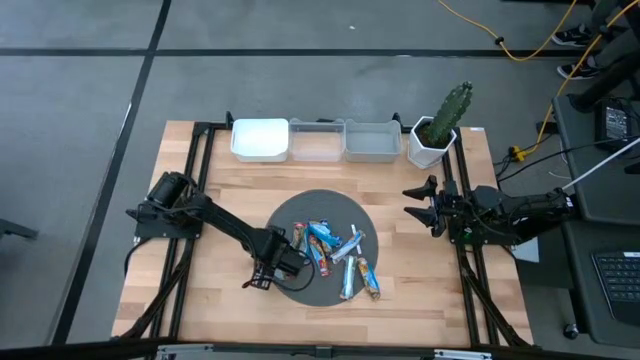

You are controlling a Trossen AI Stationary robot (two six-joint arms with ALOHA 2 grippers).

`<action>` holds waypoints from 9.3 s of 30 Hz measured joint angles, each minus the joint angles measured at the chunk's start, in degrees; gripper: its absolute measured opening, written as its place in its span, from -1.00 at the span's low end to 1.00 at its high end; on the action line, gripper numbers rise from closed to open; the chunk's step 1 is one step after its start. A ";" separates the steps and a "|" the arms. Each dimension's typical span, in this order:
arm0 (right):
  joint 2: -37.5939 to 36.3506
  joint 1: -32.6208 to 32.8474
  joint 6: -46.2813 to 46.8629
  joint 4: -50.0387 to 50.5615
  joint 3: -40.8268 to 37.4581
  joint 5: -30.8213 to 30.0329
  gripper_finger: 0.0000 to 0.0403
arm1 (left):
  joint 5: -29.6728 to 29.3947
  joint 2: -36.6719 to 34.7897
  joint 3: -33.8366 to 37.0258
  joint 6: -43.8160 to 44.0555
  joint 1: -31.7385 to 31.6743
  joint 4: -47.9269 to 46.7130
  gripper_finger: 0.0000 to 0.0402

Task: Pick and place Granola Bars by type
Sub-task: Put the red granola bar into the white bin

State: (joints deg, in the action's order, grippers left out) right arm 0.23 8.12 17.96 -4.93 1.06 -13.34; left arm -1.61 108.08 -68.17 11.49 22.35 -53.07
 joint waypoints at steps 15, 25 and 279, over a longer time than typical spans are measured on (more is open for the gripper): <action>0.00 0.00 -0.17 0.09 0.00 -0.04 0.39 | -12.50 -7.06 -20.41 2.13 -1.23 -34.40 -0.95; 0.00 -0.02 -0.76 -2.46 0.00 -2.05 0.39 | -44.20 -21.88 -42.62 18.60 -5.53 -28.86 -0.95; 0.31 0.00 -14.11 8.19 8.57 -1.16 0.39 | -11.79 -31.82 -16.56 41.31 -11.26 11.10 -0.27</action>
State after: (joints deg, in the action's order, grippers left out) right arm 0.54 8.12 3.84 3.26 9.63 -14.51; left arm -13.40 76.26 -84.73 52.81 11.09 -41.97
